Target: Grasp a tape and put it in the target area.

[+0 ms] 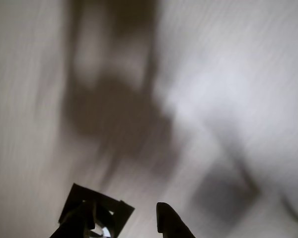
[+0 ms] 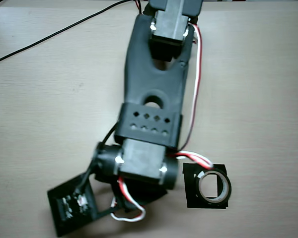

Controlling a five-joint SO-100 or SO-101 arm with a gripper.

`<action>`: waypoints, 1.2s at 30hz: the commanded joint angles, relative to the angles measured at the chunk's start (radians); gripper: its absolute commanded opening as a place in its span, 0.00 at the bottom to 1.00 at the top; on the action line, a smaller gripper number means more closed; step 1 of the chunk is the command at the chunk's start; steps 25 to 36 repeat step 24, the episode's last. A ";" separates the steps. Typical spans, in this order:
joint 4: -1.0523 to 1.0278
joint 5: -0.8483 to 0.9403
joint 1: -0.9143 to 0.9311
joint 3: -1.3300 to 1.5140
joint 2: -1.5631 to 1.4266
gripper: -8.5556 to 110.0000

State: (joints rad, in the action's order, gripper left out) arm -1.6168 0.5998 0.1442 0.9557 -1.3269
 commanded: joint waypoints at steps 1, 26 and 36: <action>0.011 0.006 0.021 0.002 -0.064 0.19; 0.066 0.009 0.071 0.066 -0.067 0.19; 0.066 0.009 0.071 0.066 -0.067 0.19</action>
